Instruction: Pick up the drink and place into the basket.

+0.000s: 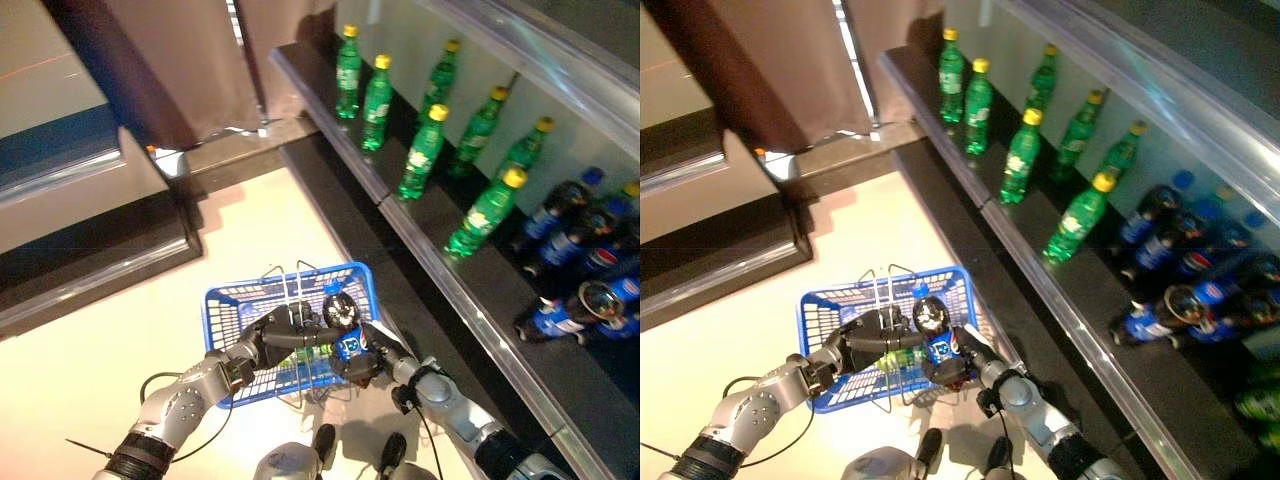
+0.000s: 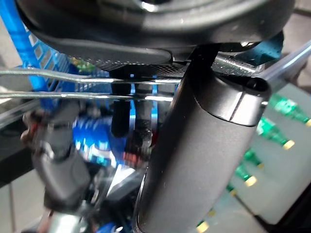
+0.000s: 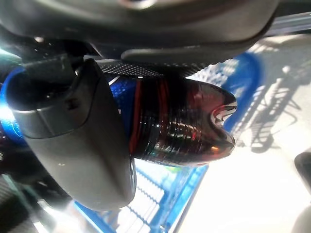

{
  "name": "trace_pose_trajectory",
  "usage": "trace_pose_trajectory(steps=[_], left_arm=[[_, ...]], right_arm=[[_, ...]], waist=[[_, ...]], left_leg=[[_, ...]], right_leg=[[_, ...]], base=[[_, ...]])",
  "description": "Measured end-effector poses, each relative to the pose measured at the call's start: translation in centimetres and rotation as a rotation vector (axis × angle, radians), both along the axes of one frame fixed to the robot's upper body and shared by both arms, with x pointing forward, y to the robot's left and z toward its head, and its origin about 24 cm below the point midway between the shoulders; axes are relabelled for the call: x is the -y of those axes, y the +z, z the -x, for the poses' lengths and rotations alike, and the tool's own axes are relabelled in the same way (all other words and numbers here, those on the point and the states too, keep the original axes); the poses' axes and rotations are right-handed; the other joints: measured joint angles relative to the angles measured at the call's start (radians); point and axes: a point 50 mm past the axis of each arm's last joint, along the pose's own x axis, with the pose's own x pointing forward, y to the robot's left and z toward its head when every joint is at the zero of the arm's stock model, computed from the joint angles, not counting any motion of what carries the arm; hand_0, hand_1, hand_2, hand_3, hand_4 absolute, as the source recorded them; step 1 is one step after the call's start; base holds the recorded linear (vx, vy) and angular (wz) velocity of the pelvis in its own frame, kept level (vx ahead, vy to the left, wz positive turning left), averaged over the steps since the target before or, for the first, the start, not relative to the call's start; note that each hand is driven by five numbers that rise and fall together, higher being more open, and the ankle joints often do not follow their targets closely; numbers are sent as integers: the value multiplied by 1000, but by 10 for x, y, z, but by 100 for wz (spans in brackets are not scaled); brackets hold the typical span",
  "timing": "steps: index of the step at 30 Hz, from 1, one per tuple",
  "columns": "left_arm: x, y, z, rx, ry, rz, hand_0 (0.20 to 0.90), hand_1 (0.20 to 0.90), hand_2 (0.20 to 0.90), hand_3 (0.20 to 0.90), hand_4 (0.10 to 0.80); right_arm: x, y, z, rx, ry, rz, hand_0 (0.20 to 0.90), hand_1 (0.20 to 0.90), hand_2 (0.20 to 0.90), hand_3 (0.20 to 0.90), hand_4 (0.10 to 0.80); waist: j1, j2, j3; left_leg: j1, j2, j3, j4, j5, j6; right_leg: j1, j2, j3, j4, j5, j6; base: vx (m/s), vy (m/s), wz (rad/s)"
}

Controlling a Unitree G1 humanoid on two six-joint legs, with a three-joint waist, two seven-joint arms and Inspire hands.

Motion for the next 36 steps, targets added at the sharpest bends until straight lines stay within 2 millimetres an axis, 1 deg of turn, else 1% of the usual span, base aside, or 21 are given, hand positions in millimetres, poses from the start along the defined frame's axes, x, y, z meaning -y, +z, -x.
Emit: trace_pose_trajectory(steps=[1,2,4,5,6,7,8,9,11,13,14,18,20,23,24,25,30,33,36], left_arm=[[2,2,0,1,-13,1,300,300,300,200,100],[4,3,1,0,-23,2,300,300,300,200,100],[14,7,2,3,-76,4,300,300,300,200,100],[18,9,3,7,-95,10,300,300,300,200,100],[25,9,6,-7,-126,19,300,300,300,200,100],[26,8,7,-12,-132,19,300,300,300,200,100],[31,6,8,-24,-147,28,300,300,300,200,100],[33,5,10,-37,-160,32,300,300,300,200,100],[36,3,12,-58,-180,33,300,300,300,200,100],[39,0,15,-79,-221,22,300,300,300,200,100],[39,-1,16,-89,-236,19,300,300,300,200,100],[42,-5,20,-96,-288,-2,300,300,300,200,100],[44,-5,22,-99,-310,7,300,300,300,200,100],[48,-5,23,-97,-328,27,300,300,300,200,100],[49,-5,23,-99,-340,32,300,300,300,200,100],[50,-6,24,-98,-351,37,300,300,300,200,100],[55,-6,25,-96,-361,49,300,300,300,200,100],[55,-6,25,-96,-361,49,300,300,300,200,100],[54,-8,26,-106,-366,29,300,300,300,200,100]], right_arm=[[-3,-3,-3,-15,-17,2,300,300,300,200,100],[-4,-5,-4,-27,-27,3,300,300,300,200,100],[-5,-14,-7,-76,-49,40,300,300,300,200,100],[-4,-16,-6,-92,-52,51,300,300,300,200,100],[-5,-20,-5,-113,-57,63,300,300,300,200,100],[-6,-21,-6,-119,-58,72,300,300,300,200,100],[-7,-24,-7,-134,-60,92,300,300,300,200,100],[-9,-25,-8,-152,-62,107,300,300,300,200,100],[-10,-29,-10,-185,-72,129,300,300,300,200,100],[-9,-35,-11,-227,-92,163,300,300,300,200,100],[-9,-36,-10,-238,-100,172,300,300,300,200,100],[1,-45,-8,-273,-127,247,300,300,300,200,100],[5,-46,-7,-278,-131,269,300,300,300,200,100],[8,-46,-9,-276,-141,299,300,300,300,200,100],[8,-45,-10,-277,-144,305,585,585,585,532,432],[8,-44,-12,-278,-146,312,900,900,900,900,800],[10,-40,-19,-266,-147,342,900,900,900,900,800],[12,-33,-27,-239,-160,356,900,900,900,900,800],[9,-19,-42,-164,-119,404,900,900,900,900,800]], waist=[[17,0,0],[21,0,0],[51,3,-2],[70,3,-2],[96,2,-2],[102,2,-2],[109,2,-2],[117,2,-2],[134,2,-3],[153,2,-3],[162,2,-3],[198,1,-4],[210,1,-4],[212,-1,-4],[214,-1,-4],[215,-1,-4],[222,-1,-5],[223,-2,-5],[221,-5,-7]], left_leg=[[-1,-2,-1,0,0,0],[-2,-3,-1,1,0,0],[-1,-4,-7,1,3,1],[-2,-5,-14,1,4,2],[-2,-9,-29,3,4,2],[-2,-10,-29,3,4,2],[-2,-13,-40,4,6,4],[-2,-16,-50,5,8,7],[-3,-21,-57,10,8,7],[-6,-31,-65,19,8,7],[-6,-35,-70,20,8,7],[-6,-47,-90,28,7,5],[-6,-49,-91,31,7,6],[-19,-55,-109,42,8,7],[-20,-56,-110,43,9,8],[-20,-57,-111,48,9,8],[-20,-58,-114,55,6,4],[-20,-58,-114,58,5,3],[-20,-58,-114,62,5,3]], right_leg=[[5,-3,-11,0,-4,6],[9,-4,-23,0,-7,9],[25,-7,-51,0,-11,15],[28,-7,-53,0,-12,16],[35,-10,-60,0,-16,21],[36,-12,-66,0,-17,22],[41,-14,-81,0,-19,24],[45,-16,-83,0,-20,25],[50,-20,-86,0,-21,27],[56,-30,-107,0,-24,30],[59,-33,-108,0,-25,31],[70,-42,-114,0,-28,39],[72,-42,-115,0,-28,39],[74,-42,-135,0,-29,41],[75,-42,-136,0,-29,41],[76,-42,-136,0,-29,41],[83,-43,-139,1,-28,41],[82,-43,-139,6,-28,41],[82,-45,-138,10,-28,41]], base=[[33,51,19],[27,58,38],[32,48,43],[50,45,33],[46,42,22],[39,30,25],[28,19,22],[37,27,23],[40,30,13],[47,30,16],[40,30,18],[28,24,12],[26,20,7],[37,18,19],[40,9,5],[40,3,3],[19,-2,2],[0,0,0],[0,0,0]])
